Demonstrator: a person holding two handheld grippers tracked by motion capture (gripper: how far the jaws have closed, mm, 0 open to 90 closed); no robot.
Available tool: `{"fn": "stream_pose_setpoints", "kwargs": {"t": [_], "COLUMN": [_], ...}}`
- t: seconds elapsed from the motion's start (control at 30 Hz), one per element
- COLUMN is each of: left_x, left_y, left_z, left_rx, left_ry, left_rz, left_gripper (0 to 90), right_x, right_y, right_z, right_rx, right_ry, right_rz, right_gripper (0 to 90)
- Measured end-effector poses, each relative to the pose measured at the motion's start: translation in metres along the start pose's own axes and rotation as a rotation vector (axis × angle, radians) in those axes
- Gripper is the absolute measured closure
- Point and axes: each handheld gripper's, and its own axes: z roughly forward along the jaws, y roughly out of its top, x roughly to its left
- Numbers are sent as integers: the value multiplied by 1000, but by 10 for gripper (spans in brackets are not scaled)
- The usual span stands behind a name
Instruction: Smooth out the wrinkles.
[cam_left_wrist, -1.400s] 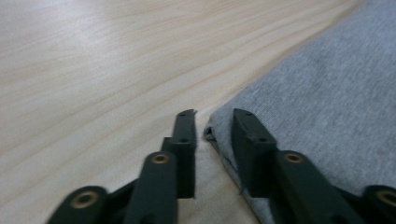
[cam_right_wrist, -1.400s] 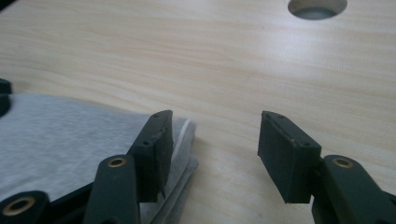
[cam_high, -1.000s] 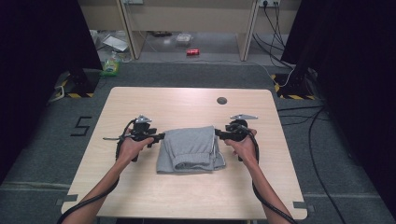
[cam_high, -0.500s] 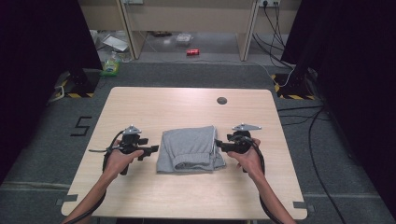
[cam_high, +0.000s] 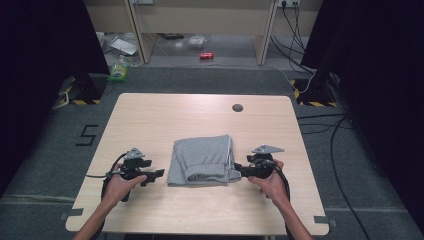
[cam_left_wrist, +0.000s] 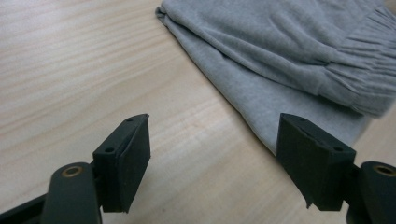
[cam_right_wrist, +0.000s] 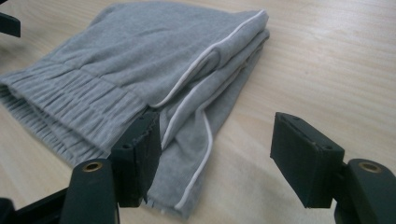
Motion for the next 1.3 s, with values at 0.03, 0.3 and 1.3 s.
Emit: {"fn": "stream_pose_setpoints", "kwargs": {"t": [0.03, 0.3, 1.3], "left_x": [-2, -17, -43], "left_y": [-2, -17, -62], "left_z": [-2, -11, -24], "left_rx": [-1, 26, 18], "left_ry": [-2, 1, 65], "left_rz": [1, 43, 177], "left_gripper": [252, 188, 141], "right_x": [2, 12, 45], "right_y": [-2, -19, -72], "right_z": [-2, -14, -34], "right_rx": [2, 25, 164], "right_ry": [0, -4, -83], "right_rz": [1, -37, -177], "right_gripper": [336, 322, 150]}}
